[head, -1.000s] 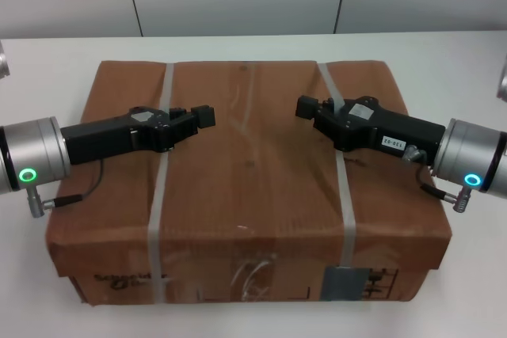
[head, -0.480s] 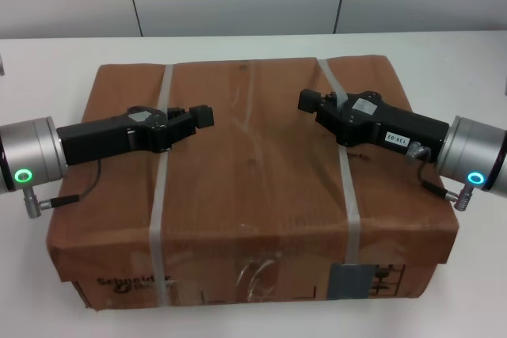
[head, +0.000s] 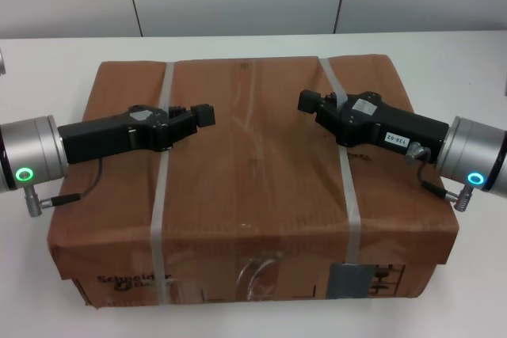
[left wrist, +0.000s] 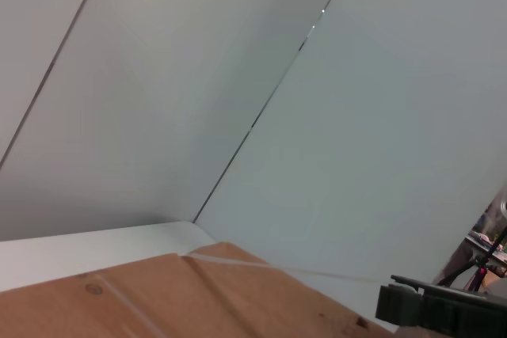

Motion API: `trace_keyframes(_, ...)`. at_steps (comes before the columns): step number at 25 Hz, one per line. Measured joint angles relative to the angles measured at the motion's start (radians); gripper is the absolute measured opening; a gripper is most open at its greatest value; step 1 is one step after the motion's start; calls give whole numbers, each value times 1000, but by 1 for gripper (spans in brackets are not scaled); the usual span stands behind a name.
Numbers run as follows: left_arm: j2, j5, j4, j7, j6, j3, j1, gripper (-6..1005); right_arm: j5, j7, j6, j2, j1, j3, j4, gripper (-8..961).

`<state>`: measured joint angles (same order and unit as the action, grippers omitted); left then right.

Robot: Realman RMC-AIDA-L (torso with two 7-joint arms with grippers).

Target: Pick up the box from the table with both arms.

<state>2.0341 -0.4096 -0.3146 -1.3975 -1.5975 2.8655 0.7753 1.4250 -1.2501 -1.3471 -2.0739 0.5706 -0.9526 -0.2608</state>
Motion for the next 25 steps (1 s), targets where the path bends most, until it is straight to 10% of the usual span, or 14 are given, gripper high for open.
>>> trace_keyframes(25,0,0,0,0,0,0,1,85,0,0,7,2,0,0,3,11)
